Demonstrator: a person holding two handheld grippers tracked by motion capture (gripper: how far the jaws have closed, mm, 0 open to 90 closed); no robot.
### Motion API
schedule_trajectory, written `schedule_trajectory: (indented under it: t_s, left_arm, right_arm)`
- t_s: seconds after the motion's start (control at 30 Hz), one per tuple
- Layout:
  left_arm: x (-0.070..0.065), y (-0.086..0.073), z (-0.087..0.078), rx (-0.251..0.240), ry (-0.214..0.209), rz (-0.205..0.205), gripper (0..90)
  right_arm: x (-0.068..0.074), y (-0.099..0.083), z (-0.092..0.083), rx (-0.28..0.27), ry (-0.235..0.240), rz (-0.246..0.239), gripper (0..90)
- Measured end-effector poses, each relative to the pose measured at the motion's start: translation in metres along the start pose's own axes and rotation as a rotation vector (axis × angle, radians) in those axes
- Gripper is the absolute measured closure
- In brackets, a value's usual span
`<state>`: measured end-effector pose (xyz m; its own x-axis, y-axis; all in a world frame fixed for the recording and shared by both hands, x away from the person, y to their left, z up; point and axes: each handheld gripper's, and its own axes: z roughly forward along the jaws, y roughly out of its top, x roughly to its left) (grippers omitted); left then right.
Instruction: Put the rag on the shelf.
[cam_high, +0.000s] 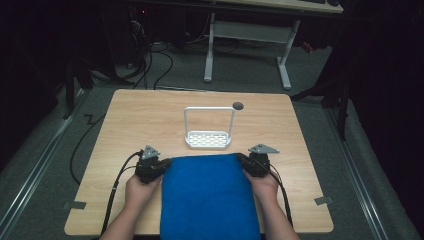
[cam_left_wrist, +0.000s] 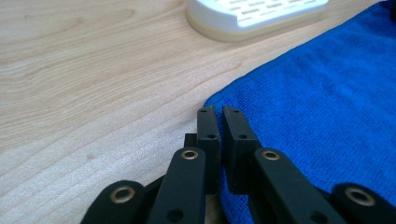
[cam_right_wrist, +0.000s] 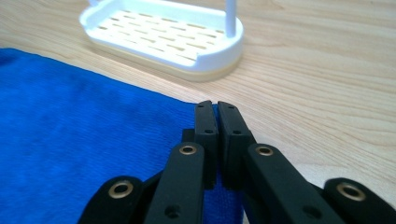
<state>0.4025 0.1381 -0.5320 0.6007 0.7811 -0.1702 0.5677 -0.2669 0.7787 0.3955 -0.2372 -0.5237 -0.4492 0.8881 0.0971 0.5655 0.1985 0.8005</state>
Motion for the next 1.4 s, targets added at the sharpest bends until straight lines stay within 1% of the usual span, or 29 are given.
schedule_trajectory:
  t_s: [0.07,0.13,0.2,0.3,0.37,0.4,0.43,0.47,0.5,0.57,0.6,0.7,0.73,0.77,0.8,0.87,0.9,0.93,0.97,1.0,1.03,1.1,1.13,1.17,1.2,1.23,1.27,1.37,1.4]
  left_arm:
    - [0.0,0.0,-0.004,-0.027,-0.006,-0.019,86.7]
    - [-0.001,0.0,-0.01,-0.055,-0.005,-0.027,86.8]
    - [-0.002,0.002,-0.016,-0.088,-0.003,-0.029,86.9]
    - [-0.005,0.004,-0.026,-0.138,0.004,-0.024,86.9]
    - [-0.008,0.006,-0.034,-0.179,0.015,0.002,86.9]
    - [-0.008,0.006,-0.034,-0.179,0.015,0.002,86.9]
    - [-0.012,0.009,-0.04,-0.207,0.029,0.032,86.9]
    - [-0.012,0.009,-0.04,-0.207,0.029,0.032,86.8]
    - [-0.015,0.012,-0.046,-0.236,0.032,0.042,86.9]
    - [-0.016,0.014,-0.049,-0.246,0.033,0.046,86.9]
    - [-0.018,0.017,-0.056,-0.285,0.033,0.047,86.9]
    - [-0.02,0.02,-0.065,-0.323,0.033,0.049,87.0]
    - [-0.02,0.02,-0.065,-0.323,0.033,0.049,87.0]
    - [-0.022,0.023,-0.07,-0.344,0.033,0.055,87.0]
    - [-0.022,0.023,-0.07,-0.344,0.033,0.055,87.0]
    - [-0.026,0.026,-0.079,-0.383,0.033,0.064,87.1]
    - [-0.026,0.026,-0.079,-0.383,0.033,0.064,87.1]
    - [-0.028,0.027,-0.082,-0.4,0.031,0.067,87.1]
    - [-0.03,0.028,-0.085,-0.41,0.029,0.07,87.2]
    - [-0.032,0.03,-0.088,-0.424,0.028,0.073,87.1]
    - [-0.036,0.031,-0.092,-0.445,0.028,0.082,87.2]
    - [-0.04,0.034,-0.098,-0.469,0.024,0.091,87.2]
    - [-0.04,0.034,-0.098,-0.469,0.024,0.091,87.2]
    - [-0.045,0.036,-0.104,-0.496,0.022,0.1,87.1]
    - [-0.045,0.036,-0.104,-0.496,0.022,0.1,87.2]
    - [-0.047,0.037,-0.108,-0.512,0.018,0.104,87.2]
    - [-0.051,0.039,-0.113,-0.533,0.016,0.111,87.2]
    - [-0.056,0.042,-0.123,-0.563,0.013,0.13,87.2]
    - [-0.058,0.043,-0.126,-0.575,0.011,0.133,87.2]
  right_arm:
    - [0.002,0.001,-0.003,-0.009,0.009,-0.006,88.2]
    - [0.004,0.002,-0.009,-0.031,0.014,-0.01,88.3]
    - [0.006,0.003,-0.015,-0.054,0.015,-0.035,88.3]
    - [0.01,0.007,-0.025,-0.087,0.013,-0.058,88.3]
    - [0.012,0.009,-0.033,-0.112,0.01,-0.061,88.2]
    - [0.012,0.009,-0.033,-0.112,0.01,-0.061,88.2]
    - [0.014,0.012,-0.041,-0.145,0.008,-0.066,88.2]
    - [0.014,0.014,-0.044,-0.159,0.009,-0.067,88.2]
    - [0.015,0.016,-0.048,-0.176,0.009,-0.07,88.2]
    - [0.017,0.018,-0.053,-0.202,0.01,-0.074,88.2]
    - [0.018,0.02,-0.056,-0.211,0.01,-0.075,88.2]
    - [0.022,0.024,-0.063,-0.241,0.012,-0.087,88.2]
    - [0.022,0.024,-0.063,-0.241,0.012,-0.087,88.2]
    - [0.025,0.027,-0.068,-0.267,0.013,-0.093,88.2]
    - [0.025,0.027,-0.068,-0.267,0.013,-0.093,88.2]
    - [0.029,0.032,-0.078,-0.307,0.017,-0.097,88.2]
    - [0.029,0.032,-0.078,-0.307,0.017,-0.097,88.2]
    - [0.031,0.033,-0.081,-0.318,0.016,-0.096,88.2]
    - [0.035,0.037,-0.09,-0.352,0.021,-0.112,88.2]
    - [0.037,0.039,-0.095,-0.367,0.02,-0.118,88.2]
    - [0.039,0.041,-0.098,-0.376,0.021,-0.118,88.2]
    - [0.043,0.044,-0.105,-0.405,0.028,-0.13,88.2]
    - [0.046,0.045,-0.109,-0.416,0.03,-0.137,88.2]
    - [0.049,0.047,-0.114,-0.427,0.033,-0.142,88.2]
    - [0.049,0.047,-0.114,-0.427,0.033,-0.142,88.2]
    - [0.053,0.05,-0.121,-0.453,0.037,-0.154,88.2]
    - [0.055,0.051,-0.124,-0.46,0.041,-0.158,88.2]
    - [0.059,0.055,-0.132,-0.495,0.045,-0.18,88.2]
    - [0.061,0.056,-0.135,-0.503,0.048,-0.18,88.2]
